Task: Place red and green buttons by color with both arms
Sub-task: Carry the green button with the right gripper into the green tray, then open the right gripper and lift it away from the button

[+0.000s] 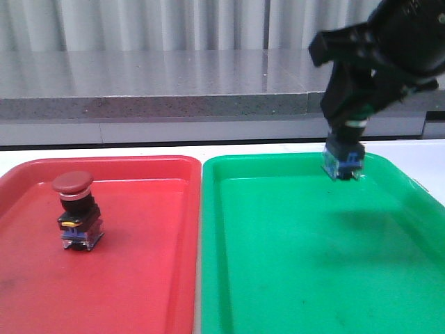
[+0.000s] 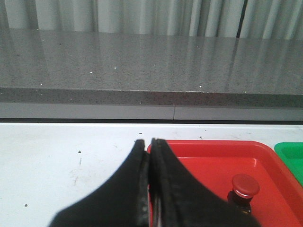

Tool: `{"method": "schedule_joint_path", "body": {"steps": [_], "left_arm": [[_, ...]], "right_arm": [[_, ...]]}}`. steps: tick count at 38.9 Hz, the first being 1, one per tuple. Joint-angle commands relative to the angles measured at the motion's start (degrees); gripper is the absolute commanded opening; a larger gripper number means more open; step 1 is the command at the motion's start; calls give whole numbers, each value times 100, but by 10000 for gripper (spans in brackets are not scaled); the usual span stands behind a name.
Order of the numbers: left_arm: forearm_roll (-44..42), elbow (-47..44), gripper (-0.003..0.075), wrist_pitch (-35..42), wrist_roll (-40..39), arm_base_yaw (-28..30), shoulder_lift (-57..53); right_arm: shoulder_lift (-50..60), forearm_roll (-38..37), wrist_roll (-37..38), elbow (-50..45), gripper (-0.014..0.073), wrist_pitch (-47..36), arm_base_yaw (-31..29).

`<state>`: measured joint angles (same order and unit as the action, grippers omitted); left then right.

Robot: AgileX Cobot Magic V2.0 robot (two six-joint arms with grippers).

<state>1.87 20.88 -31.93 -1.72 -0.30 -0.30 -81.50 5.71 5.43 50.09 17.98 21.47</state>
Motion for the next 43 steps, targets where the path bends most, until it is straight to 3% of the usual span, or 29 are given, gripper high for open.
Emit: {"method": "schedule_joint_path", "body": {"steps": [1, 19, 32, 40, 43], "left_arm": [[53, 142, -20, 465, -26, 8, -72], [53, 142, -20, 465, -26, 8, -72], [53, 142, -20, 465, -26, 8, -72], [53, 142, -20, 465, -26, 8, -72], [53, 142, -20, 465, -26, 8, -72]], "right_arm": [[235, -10, -81, -333, 269, -750, 113], [-126, 88, -38, -620, 285, -1066, 159], [21, 185, -38, -596, 570, -952, 159], [915, 188, -38, -96, 567, -412, 122], [1254, 155, -38, 212, 508, -149, 19]]}}
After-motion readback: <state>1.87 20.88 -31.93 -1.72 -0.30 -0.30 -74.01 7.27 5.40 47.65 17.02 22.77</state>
